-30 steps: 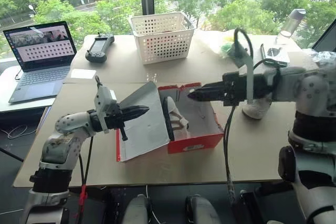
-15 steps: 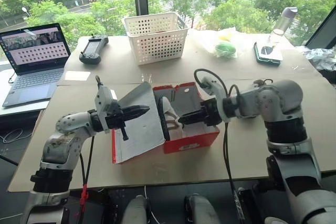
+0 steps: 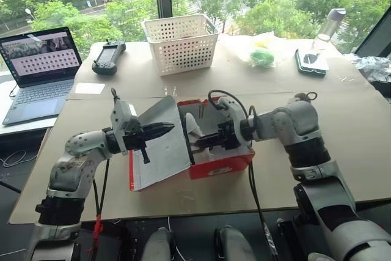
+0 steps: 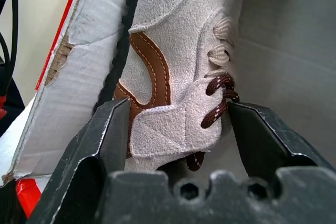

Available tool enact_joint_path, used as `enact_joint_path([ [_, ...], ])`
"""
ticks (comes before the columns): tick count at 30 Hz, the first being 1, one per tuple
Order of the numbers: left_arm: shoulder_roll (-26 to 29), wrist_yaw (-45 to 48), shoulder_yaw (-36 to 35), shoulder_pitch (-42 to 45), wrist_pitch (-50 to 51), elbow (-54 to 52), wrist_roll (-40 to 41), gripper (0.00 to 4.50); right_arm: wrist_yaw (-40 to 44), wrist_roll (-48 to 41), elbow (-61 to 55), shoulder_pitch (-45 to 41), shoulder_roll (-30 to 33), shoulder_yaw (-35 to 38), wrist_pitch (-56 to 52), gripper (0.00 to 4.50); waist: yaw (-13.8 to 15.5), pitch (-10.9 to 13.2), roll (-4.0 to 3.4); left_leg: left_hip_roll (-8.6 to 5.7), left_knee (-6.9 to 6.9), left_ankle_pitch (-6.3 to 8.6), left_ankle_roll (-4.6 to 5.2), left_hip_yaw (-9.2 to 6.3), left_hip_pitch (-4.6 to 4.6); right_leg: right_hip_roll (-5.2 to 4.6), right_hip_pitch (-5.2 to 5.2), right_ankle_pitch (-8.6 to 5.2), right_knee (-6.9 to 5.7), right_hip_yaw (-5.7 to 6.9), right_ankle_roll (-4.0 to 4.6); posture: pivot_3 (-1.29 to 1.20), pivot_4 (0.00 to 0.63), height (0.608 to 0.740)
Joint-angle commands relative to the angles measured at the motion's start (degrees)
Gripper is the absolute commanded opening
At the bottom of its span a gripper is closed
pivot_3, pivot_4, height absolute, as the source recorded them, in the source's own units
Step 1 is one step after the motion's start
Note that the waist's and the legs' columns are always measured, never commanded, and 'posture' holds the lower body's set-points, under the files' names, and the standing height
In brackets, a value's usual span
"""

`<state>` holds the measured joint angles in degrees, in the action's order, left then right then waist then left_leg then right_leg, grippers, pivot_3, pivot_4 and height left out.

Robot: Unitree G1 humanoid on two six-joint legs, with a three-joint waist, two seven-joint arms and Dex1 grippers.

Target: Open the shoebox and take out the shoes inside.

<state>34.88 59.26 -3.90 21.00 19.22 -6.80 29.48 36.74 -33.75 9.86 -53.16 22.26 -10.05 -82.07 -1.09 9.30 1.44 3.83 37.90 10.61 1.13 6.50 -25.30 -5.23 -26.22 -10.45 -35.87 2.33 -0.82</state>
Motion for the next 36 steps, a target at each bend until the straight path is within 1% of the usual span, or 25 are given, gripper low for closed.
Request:
enact_joint_path([
  [1, 0.6, -0.1, -0.8, 0.1, -0.3, -1.7, 0.3, 0.00, 0.4, 1.1, 0.4, 0.5, 0.1, -0.4, 1.8, 2.39, -0.1, 0.0, 0.00, 0.00, 0.00, 0.00, 0.00, 0.00, 0.01, 0.00, 0.00, 0.00, 0.00, 0.00, 0.00, 0.00, 0.150, 0.733],
  [2, 0.6, -0.1, -0.8, 0.2, -0.4, -1.6, 0.3, 0.00, 0.4, 1.3, 0.5, 0.6, 0.1, -0.4, 2.0, 2.02, -0.1, 0.0, 0.00, 0.00, 0.00, 0.00, 0.00, 0.00, 0.02, 0.00, 0.01, 0.00, -0.01, 0.00, 0.00, 0.00, 0.150, 0.733],
  [4, 0.7, -0.2, -0.9, 0.2, -0.4, -1.5, 0.2, 0.00, 0.5, 1.5, 0.6, 0.7, 0.2, -0.4, 2.3, 1.49, -0.1, 0.0, 0.00, 0.00, 0.00, 0.00, 0.00, 0.00, 0.02, 0.00, 0.01, 0.00, -0.01, 0.00, -0.01, 0.00, 0.150, 0.733],
  [5, 0.7, -0.2, -0.9, 0.2, -0.4, -1.5, 0.2, 0.00, 0.5, 1.5, 0.6, 0.7, 0.1, -0.3, 2.4, 1.09, 0.0, 0.0, 0.00, 0.00, 0.00, -0.01, -0.01, 0.00, 0.03, -0.01, 0.02, -0.01, -0.02, 0.00, -0.01, 0.00, 0.150, 0.733],
  [6, 0.7, -0.2, -0.8, 0.2, -0.4, -1.5, 0.2, 0.00, 0.5, 1.6, 0.6, 0.7, 0.0, -0.3, 2.4, 0.78, 0.0, 0.0, 0.00, 0.00, 0.00, -0.01, -0.01, 0.00, 0.04, -0.01, 0.03, -0.01, -0.02, 0.00, -0.02, 0.00, 0.150, 0.733],
  [8, 0.7, -0.2, -0.8, 0.3, -0.4, -1.5, 0.1, 0.00, 0.5, 1.7, 0.4, 0.6, -0.1, -0.3, 2.6, 0.30, 0.1, 0.0, 0.00, 0.00, 0.00, -0.02, -0.03, 0.00, 0.05, -0.01, 0.04, -0.01, -0.02, 0.00, -0.04, 0.00, 0.150, 0.733],
  [9, 0.7, -0.3, -0.8, 0.3, -0.4, -1.5, 0.1, 0.00, 0.5, 1.7, 0.2, 0.6, -0.2, -0.3, 2.8, 0.19, 0.1, 0.0, 0.00, 0.00, 0.00, -0.02, -0.03, 0.00, 0.05, -0.01, 0.04, -0.01, -0.02, 0.00, -0.04, 0.00, 0.150, 0.733],
  [12, 0.7, -0.2, -0.8, 0.3, -0.5, -1.5, 0.0, 0.00, 1.7, -0.1, -1.8, -0.6, -0.1, 1.1, 1.6, 0.19, 0.1, 0.0, 0.00, 0.00, 0.00, -0.04, -0.04, 0.00, 0.05, -0.01, 0.04, -0.02, -0.02, 0.00, -0.06, 0.00, 0.150, 0.733],
  [18, 1.0, 0.0, -0.9, 0.3, -0.7, -1.3, 0.0, 0.00, 1.9, -3.3, -5.1, -4.2, 1.2, 6.4, -2.2, 0.19, 0.2, 0.0, 0.00, -0.01, 0.00, -0.04, -0.03, -0.01, 0.02, -0.01, 0.01, 0.01, -0.01, 0.00, 0.00, 0.00, 0.150, 0.733],
  [25, 1.0, 0.1, -0.6, 0.4, -0.6, -1.3, 0.0, 0.00, 1.3, -4.2, -9.8, -6.8, 3.0, 9.1, -5.5, 0.19, 0.1, 0.0, -0.01, 0.00, -0.02, -0.04, -0.04, -0.01, -0.02, 0.00, -0.03, 0.00, 0.02, 0.01, 0.03, 0.00, 0.150, 0.733],
  [29, 0.8, 0.0, -0.5, 0.4, -0.6, -1.5, 0.0, 0.00, 0.5, -4.4, -10.6, -7.6, 4.4, 12.6, -6.6, 0.19, 0.2, 0.0, 0.00, -0.01, -0.02, -0.04, -0.04, 0.00, -0.02, -0.03, -0.02, -0.01, 0.02, 0.01, 0.02, 0.00, 0.150, 0.733],
  [32, 0.7, -0.2, -0.5, 0.0, -0.6, -1.6, -0.1, 0.00, -1.5, -2.3, -8.0, -9.3, 7.2, 16.4, -3.4, 0.19, 0.4, 0.0, 0.00, -0.02, -0.02, -0.04, -0.04, 0.00, -0.03, -0.04, -0.02, -0.01, 0.03, 0.01, 0.02, 0.00, 0.150, 0.733],
  [35, 0.6, -0.4, -0.5, -0.5, -0.6, -1.9, -0.1, 0.00, -6.2, 3.3, -0.6, -11.2, 12.1, 20.5, 4.5, 0.19, 0.5, 0.0, 0.00, -0.04, -0.02, -0.04, -0.04, 0.00, -0.06, -0.05, -0.03, -0.01, 0.05, 0.02, 0.01, 0.00, 0.150, 0.733],
  [36, 0.6, -0.5, -0.6, -0.6, -0.6, -2.0, 0.0, 0.00, -7.3, 5.4, 0.6, -11.1, 13.9, 19.9, 7.1, 0.19, 0.6, 0.0, 0.00, -0.06, -0.02, -0.04, -0.04, 0.01, -0.05, -0.06, -0.03, -0.02, 0.06, 0.01, 0.01, 0.00, 0.150, 0.733],
])
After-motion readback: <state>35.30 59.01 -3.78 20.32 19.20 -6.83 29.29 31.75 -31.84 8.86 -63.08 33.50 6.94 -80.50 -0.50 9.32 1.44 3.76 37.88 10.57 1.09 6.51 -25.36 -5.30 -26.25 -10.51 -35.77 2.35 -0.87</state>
